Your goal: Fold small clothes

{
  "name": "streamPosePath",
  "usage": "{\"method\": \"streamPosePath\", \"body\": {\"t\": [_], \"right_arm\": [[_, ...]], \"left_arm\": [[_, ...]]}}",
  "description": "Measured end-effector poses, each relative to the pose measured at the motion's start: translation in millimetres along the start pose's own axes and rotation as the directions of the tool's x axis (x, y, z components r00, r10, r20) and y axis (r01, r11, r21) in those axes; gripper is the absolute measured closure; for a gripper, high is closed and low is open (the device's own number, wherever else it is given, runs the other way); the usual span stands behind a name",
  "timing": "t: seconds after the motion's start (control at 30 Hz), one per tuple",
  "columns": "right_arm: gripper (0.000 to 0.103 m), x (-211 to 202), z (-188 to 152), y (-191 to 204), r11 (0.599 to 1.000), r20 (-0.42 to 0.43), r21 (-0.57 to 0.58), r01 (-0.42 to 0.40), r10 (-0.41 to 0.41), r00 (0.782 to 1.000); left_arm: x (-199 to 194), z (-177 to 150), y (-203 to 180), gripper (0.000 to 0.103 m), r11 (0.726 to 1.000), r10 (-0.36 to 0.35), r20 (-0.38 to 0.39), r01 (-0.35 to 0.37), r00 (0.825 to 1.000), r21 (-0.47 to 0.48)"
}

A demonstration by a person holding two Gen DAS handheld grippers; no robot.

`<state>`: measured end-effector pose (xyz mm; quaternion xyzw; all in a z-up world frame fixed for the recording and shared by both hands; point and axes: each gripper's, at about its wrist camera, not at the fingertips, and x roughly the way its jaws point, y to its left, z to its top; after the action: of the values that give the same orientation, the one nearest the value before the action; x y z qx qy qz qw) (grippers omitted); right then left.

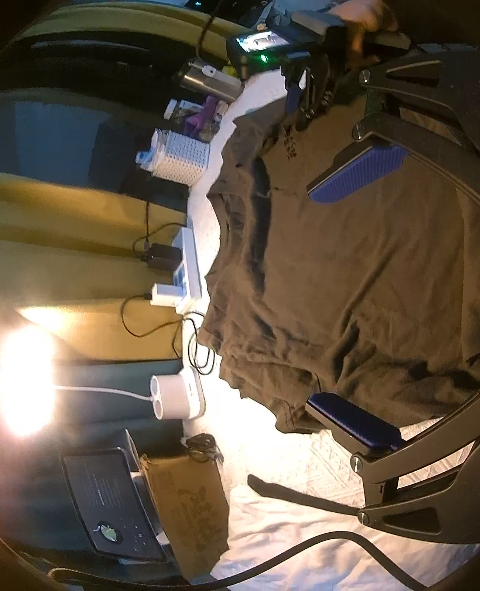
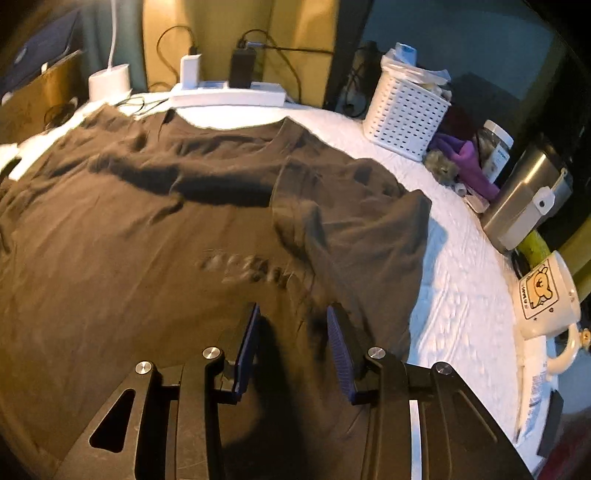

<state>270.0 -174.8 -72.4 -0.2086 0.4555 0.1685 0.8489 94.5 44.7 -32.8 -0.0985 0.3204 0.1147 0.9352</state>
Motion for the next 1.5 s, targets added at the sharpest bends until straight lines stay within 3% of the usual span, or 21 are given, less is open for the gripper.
{"method": "streamPosePath", "body": {"t": [0.03,0.07,0.17,0.27,0.4,0.73,0.87,1.0,1.1,1.2,1.23,1.27,1.3,1.33,1.37,1.43,1.5], "right_arm": [[0.082,0.7,0.5,-1.4,1.000,0.003,0.003,-0.003,0.003,1.000],[0.089,2.7,0.2,-5.0,1.000,0.001,0.005,-0.001,0.001,1.000],[0.098,3.8,1.3,-21.1,0.996,0.006,0.059,-0.068,0.068,0.998],[0.098,-2.6,2.3,-41.5,0.972,0.033,0.157,-0.177,0.174,0.984],[0.098,-17.9,3.7,-60.7,0.905,0.104,0.254,-0.340,0.324,0.940],[0.098,-13.7,-8.4,-52.7,0.805,0.084,0.339,-0.486,0.489,0.868],[0.098,-0.2,-12.5,-36.9,0.822,0.012,0.339,-0.458,0.483,0.875],[0.097,-9.4,-4.9,-15.1,0.912,-0.038,0.222,-0.344,0.361,0.932],[0.095,-17.7,1.3,-8.2,0.947,-0.037,0.162,-0.277,0.286,0.957],[0.084,-22.1,7.8,-9.1,0.961,-0.031,0.145,-0.235,0.241,0.970],[0.062,-22.9,10.2,-9.5,0.966,-0.032,0.142,-0.218,0.224,0.974],[0.029,-22.9,11.8,-10.0,0.969,-0.034,0.140,-0.205,0.212,0.977],[0.016,-23.6,13.9,-10.7,0.974,-0.032,0.139,-0.179,0.185,0.982],[0.010,-25.8,14.6,-10.9,0.977,-0.028,0.137,-0.166,0.171,0.985],[0.010,-27.3,15.3,-10.9,0.979,-0.024,0.133,-0.154,0.158,0.987],[0.010,-28.9,16.7,-11.0,0.982,-0.029,0.135,-0.136,0.141,0.990],[0.010,-30.7,17.8,-12.1,0.984,-0.029,0.141,-0.112,0.117,0.993]], "left_arm": [[2.8,-0.2,1.9,0.002,1.000,0.005,-0.009,-0.005,1.000,-0.005],[5.6,-0.2,3.7,0.002,1.000,0.009,-0.017,-0.009,1.000,-0.009],[11.1,2.3,6.4,0.002,1.000,0.010,-0.037,-0.011,0.999,-0.014],[10.7,8.4,8.4,0.002,1.000,0.012,-0.029,-0.012,1.000,-0.012],[7.1,13.1,17.2,0.002,0.999,0.020,-0.009,-0.020,1.000,-0.030],[-0.7,-2.9,54.3,0.002,0.995,0.069,-0.019,-0.070,0.997,-0.066],[-1.2,-5.5,82.6,0.002,0.989,0.119,-0.024,-0.121,0.993,-0.088],[7.4,2.3,107.3,0.002,0.986,0.132,-0.027,-0.134,0.991,-0.100],[23.9,10.6,118.1,0.002,0.989,0.118,-0.038,-0.121,0.992,-0.087],[52.1,18.4,126.6,0.002,0.992,0.112,-0.070,-0.116,0.991,-0.059],[62.6,20.3,128.1,0.002,0.994,0.101,-0.085,-0.105,0.991,-0.044],[72.1,21.7,129.4,0.002,0.995,0.086,-0.100,-0.091,0.991,-0.038],[81.9,22.5,130.8,0.002,0.997,0.070,-0.119,-0.074,0.990,-0.034],[91.8,22.5,131.7,0.006,0.998,0.058,-0.140,-0.063,0.988,-0.031],[98.5,21.6,131.5,0.017,0.998,0.052,-0.159,-0.056,0.986,-0.024],[112.6,18.3,130.9,0.028,0.999,0.024,-0.207,-0.029,0.978,-0.019],[110.9,19.0,126.9,0.036,1.000,-0.020,-0.199,0.019,0.980,-0.008]]}}
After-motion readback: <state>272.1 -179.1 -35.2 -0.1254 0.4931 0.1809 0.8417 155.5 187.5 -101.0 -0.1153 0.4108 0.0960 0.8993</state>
